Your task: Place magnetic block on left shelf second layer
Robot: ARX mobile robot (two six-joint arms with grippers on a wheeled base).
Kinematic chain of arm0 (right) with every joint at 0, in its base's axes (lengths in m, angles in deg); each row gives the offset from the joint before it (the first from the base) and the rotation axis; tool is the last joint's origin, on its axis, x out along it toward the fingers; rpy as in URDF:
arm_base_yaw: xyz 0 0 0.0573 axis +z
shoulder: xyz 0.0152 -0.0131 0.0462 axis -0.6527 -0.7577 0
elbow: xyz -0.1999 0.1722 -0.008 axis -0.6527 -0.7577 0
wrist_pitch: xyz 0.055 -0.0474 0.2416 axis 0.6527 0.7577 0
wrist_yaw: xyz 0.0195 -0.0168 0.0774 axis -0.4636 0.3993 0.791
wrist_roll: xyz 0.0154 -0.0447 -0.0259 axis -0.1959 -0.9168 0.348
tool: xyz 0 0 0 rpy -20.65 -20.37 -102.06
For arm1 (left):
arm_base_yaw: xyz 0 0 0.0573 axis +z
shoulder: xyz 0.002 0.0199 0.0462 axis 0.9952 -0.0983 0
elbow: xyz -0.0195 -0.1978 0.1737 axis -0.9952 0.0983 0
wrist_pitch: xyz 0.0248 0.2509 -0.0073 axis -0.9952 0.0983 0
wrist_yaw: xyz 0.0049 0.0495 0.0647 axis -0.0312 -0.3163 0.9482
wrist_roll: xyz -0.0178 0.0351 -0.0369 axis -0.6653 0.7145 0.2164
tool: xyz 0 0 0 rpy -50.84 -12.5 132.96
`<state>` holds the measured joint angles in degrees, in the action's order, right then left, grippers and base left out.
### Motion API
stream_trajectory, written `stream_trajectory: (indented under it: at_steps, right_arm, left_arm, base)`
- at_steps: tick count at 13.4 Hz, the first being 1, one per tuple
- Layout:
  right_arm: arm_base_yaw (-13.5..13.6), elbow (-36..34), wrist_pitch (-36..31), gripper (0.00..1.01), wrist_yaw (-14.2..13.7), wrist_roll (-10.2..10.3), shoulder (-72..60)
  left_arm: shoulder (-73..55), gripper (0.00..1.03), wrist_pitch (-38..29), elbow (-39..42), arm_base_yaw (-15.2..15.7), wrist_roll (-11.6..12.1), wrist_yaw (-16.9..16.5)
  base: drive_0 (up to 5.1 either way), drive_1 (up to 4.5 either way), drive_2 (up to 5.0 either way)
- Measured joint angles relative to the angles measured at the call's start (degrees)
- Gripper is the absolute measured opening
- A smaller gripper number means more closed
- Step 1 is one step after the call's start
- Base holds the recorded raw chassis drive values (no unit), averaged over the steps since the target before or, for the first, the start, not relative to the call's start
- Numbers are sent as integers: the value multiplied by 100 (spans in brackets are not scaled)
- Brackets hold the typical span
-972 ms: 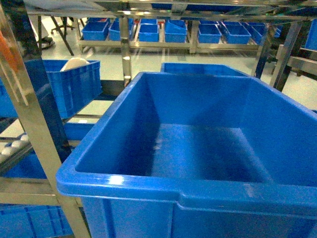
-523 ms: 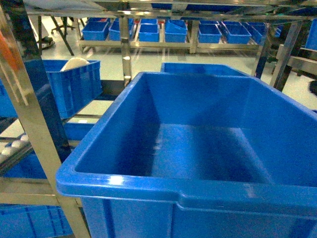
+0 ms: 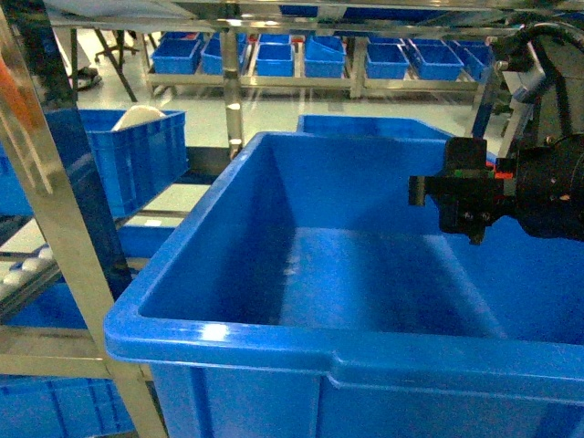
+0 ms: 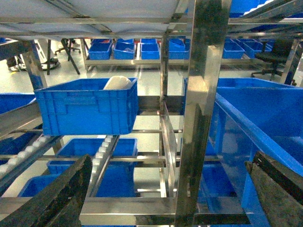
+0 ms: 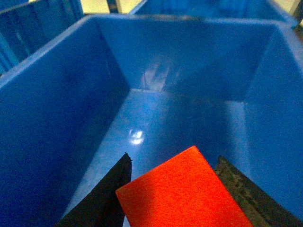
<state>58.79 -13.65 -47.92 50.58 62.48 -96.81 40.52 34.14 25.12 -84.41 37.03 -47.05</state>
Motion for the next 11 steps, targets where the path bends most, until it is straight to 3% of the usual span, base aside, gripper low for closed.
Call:
stream_trajectory:
  at_steps: [1, 3, 4, 5, 7, 9, 11]
  right_arm:
    - [0, -90, -389, 60, -181, -28, 48]
    - [44, -772, -1130, 87, -667, -474, 695]
    - [76, -1158, -1329, 99, -769, -577, 1023]
    - [162, -1637, -1554, 97, -946, -706, 1368]
    - [417, -2621, -2057, 98, -1388, -1215, 2691]
    - [267, -3314, -1965, 98, -1843, -1652, 4424]
    - [-17, -3604, -981, 98, -1880, -1792, 5851]
  left_arm:
    - [0, 98, 0, 0, 0, 0, 0]
    - [0, 98, 0, 0, 0, 0, 0]
    - [0, 98, 0, 0, 0, 0, 0]
    - [0, 98, 2, 0, 0, 0, 0]
    - [0, 98, 0, 0, 0, 0, 2]
    - [0, 98, 0, 0, 0, 0, 0]
    - [0, 98, 0, 0, 0, 0, 2]
  base:
    - [0, 0, 0]
    - [0, 0, 0]
    - [0, 0, 0]
    - [0, 0, 0]
    - [0, 0, 0]
    - [0, 0, 0]
    - [0, 0, 0]
